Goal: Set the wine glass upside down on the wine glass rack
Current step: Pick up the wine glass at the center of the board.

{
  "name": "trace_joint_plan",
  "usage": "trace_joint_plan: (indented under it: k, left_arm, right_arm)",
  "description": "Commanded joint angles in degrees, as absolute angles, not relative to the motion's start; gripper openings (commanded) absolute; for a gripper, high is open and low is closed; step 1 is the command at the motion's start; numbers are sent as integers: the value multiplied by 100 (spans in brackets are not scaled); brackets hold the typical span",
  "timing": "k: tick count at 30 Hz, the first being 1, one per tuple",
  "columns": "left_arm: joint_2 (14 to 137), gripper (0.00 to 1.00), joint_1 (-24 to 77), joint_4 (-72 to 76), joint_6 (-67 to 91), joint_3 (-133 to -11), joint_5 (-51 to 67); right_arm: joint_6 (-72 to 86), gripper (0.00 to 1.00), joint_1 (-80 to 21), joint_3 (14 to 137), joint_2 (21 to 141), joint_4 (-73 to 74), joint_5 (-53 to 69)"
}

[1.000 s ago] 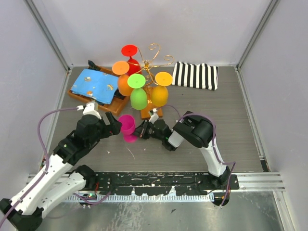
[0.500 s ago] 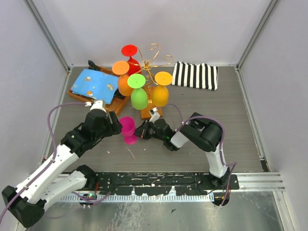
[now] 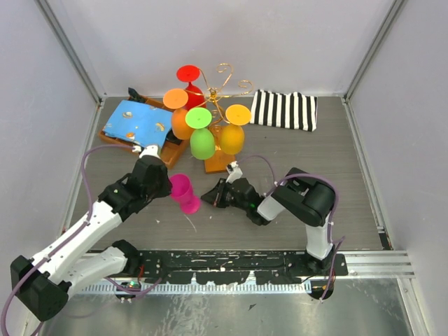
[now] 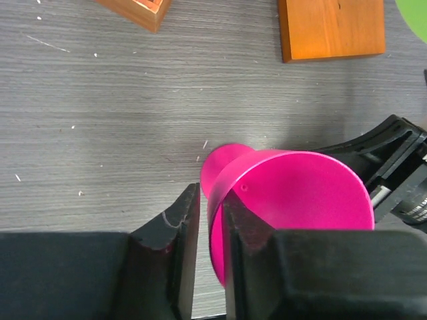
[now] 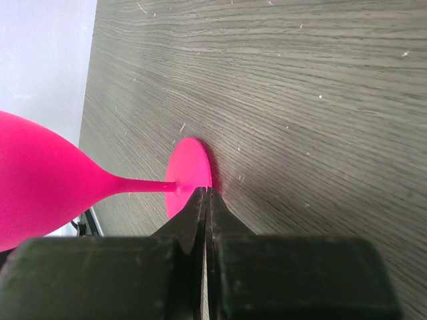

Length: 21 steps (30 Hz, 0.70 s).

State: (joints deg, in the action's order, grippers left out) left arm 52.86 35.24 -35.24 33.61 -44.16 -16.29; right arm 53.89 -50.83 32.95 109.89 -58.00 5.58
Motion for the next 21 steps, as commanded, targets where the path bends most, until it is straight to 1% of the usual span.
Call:
trace_joint_plan:
  k: [1,4,5,9,13,14,16,18,21]
  left_arm:
    - [5312,19,3529,-3368,3265,-4624,-1740]
    - [5264,3,3533,-3397,3277,-4610,-1732]
    - [5234,1,3533,-3416,3280,-4603,-1736]
    - [4989,0,3533,-3463,3163,-4541,-1713]
    - [4393,0,3533,-3273,2774,-4331,-1549]
    - [4113,0,3533,-3115,2610,-4223,-1377]
    - [3578,0,3533,-2699,2377,-3934,-974]
    - [3168,0,3528,-2353,2492,-3684,-815]
    - [3163,0,3554,-2397,2492,-3796,-549]
  right_arm:
    - [5476,1,-5098,3059,10831,-6221,308]
    - [5603,1,-5097,2812,10782,-6412,169]
    - [5618,1,-5098,2730,10727,-6431,126]
    - [5637,1,-5097,2369,10291,-6351,-90]
    - [5491,4,-5099,1996,9492,-5702,-344]
    - [5423,6,-5093,1913,9233,-5465,-395]
    - [5358,13,-5096,1770,8648,-4942,-541]
    - [5292,23,-5093,1668,7856,-4382,-684]
    - [5221,33,-5098,1618,6808,-3537,-736]
